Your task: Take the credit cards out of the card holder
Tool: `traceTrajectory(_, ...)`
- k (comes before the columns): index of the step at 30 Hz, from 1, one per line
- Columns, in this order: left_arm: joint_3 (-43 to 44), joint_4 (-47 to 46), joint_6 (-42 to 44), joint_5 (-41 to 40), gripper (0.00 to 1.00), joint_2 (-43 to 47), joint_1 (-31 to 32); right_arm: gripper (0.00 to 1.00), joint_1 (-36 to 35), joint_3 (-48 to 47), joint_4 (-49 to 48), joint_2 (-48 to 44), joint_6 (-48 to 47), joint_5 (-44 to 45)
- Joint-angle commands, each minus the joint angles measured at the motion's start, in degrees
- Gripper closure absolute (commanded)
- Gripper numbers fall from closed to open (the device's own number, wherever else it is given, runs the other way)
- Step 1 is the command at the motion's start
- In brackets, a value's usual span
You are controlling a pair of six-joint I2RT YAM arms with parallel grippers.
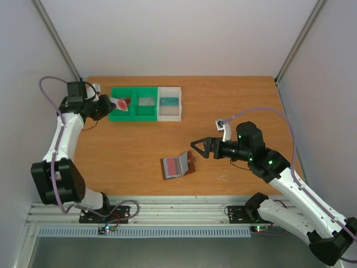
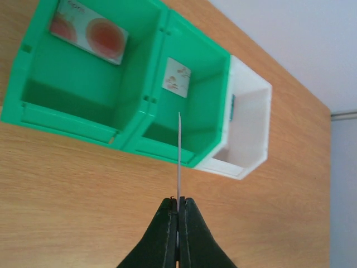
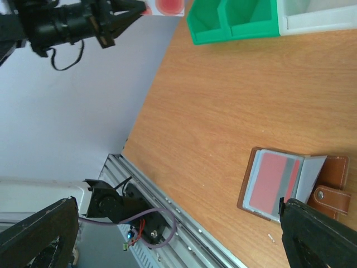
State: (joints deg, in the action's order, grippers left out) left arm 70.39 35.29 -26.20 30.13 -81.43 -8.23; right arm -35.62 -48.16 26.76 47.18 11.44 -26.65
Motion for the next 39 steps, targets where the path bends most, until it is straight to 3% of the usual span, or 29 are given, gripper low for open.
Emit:
traceTrajectory(1,6.5,5.2,7.9,1.1,1.00,-8.3,-3.0,0.02,0.0,-3.2,1.2,-0.1,-2.4,1.7)
traceTrajectory(18,33.0,11.6,12.6,2.3,0.99,-35.6,-3.4,0.02,0.0,-7.6,2.8,5.0,-4.3,4.7)
traceTrajectory(26,43.0,14.4,12.5,2.6,1.00,-43.9,-3.4,0.01,0.0,-8.4,2.9,7.1,-4.5,6.2)
traceTrajectory(39,51.6,14.0,12.8,4.7,1.00,-52.7,-3.2,0.02,0.0,-9.5,1.5,11.9,-5.0,6.7)
